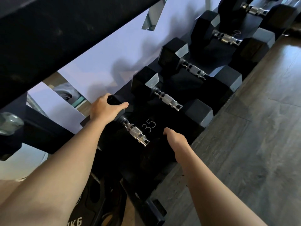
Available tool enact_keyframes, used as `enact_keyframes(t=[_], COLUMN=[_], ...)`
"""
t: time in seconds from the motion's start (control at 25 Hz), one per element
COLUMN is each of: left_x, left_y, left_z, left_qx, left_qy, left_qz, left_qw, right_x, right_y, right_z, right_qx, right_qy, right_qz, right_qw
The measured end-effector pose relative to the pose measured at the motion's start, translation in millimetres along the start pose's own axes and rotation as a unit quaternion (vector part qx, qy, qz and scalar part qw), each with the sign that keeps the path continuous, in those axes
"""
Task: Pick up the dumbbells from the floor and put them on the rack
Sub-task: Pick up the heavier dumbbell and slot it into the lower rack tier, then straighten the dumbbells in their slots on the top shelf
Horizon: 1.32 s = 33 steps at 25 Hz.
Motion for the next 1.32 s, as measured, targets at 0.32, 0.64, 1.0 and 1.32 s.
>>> enact_keyframes(t=[0.32, 0.64, 1.0, 1.32], left_x=[0.3, 6.2, 9.7, 69.1], left_y=[-0.4, 8.9, 159.3, 351.7], left_z=[1.0, 15.7, 41.4, 120.5], left_qx=[-0.011, -0.058, 0.011, 0.057], left_qy=[-0.013, 0.02, 0.134, -0.153], left_qz=[-0.021, -0.019, 0.317, 0.493], left_qw=[1.0, 0.998, 0.939, 0.854], right_x=[-7.2, -12.4, -94.1, -267.5], right_y=[-2.4, 2.4, -73.8, -54.4], right_z=[-1.7, -11.1, 39.4, 137.4], right_qx=[-0.05, -0.002, -0.086, -0.175], right_qy=[0.029, -0.028, -0.091, 0.111], right_qz=[0.03, -0.04, -0.241, -0.425], right_qw=[0.998, 0.999, 0.962, 0.881])
Point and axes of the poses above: each hand's wrist, its own z-axis away from the middle knuckle, its own x-axis out of the palm, y = z × x, the point moved 6 cm from there along -z, towards the middle knuckle, and after that the axes turned 7 degrees about x, right-handed, at the moved point
